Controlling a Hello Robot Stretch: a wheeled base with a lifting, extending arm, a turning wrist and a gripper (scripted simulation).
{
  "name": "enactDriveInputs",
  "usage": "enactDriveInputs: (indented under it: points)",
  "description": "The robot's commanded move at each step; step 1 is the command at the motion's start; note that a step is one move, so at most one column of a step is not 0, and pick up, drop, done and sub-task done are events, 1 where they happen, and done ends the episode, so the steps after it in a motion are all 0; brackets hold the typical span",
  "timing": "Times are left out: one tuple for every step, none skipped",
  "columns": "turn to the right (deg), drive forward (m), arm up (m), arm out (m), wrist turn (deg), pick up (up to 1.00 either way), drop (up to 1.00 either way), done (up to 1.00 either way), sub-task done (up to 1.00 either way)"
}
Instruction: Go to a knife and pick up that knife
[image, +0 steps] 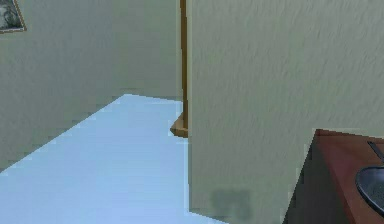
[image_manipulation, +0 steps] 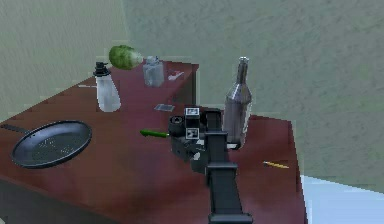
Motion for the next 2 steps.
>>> enactDriveInputs:
  points:
    - [0.0, 0.00, 0.10, 0.00, 0.0, 0.00, 0.00, 0.00, 0.00]
    - [0.0, 0.00, 0.00, 0.00, 0.0, 0.00, 0.00, 1.00, 0.00]
